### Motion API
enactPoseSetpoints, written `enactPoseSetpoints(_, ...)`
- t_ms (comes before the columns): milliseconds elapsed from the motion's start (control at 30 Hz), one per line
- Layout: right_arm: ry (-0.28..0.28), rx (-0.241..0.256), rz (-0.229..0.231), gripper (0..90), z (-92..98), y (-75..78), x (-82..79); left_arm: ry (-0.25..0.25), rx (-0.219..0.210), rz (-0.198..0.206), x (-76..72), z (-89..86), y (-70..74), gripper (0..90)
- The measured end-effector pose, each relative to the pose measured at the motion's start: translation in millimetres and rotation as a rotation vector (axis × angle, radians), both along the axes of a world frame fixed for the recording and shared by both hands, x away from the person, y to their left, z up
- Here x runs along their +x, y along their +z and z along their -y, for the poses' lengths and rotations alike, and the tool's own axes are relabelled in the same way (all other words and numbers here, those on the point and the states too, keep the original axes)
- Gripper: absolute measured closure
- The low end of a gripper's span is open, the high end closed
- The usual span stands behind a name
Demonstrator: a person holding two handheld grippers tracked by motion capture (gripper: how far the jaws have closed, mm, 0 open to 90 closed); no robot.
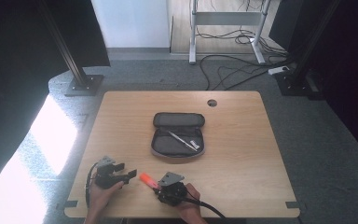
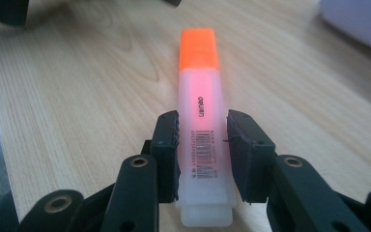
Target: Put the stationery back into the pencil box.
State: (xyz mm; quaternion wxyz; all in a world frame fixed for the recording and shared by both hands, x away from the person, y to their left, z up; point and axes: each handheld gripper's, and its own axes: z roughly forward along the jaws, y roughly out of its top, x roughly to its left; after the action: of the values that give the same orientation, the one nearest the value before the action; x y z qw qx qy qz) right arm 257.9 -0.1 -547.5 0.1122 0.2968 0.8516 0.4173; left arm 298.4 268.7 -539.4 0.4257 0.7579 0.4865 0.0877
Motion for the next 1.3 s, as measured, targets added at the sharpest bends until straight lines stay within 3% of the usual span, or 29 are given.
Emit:
enactPoseSetpoints(333, -0.023, 0.068, 0.004, 65.4, 20.3, 11.2, 3.1, 0.003, -0.002, 0.003, 0.0, 0.0, 0.2, 27.0)
enactPoseSetpoints(1300, -0.066, 0.176, 0.051, 65.4, 51.4, 39.6, 2.9, -0.005, 0.007, -0.005, 0.5, 1.8, -1.3, 27.0)
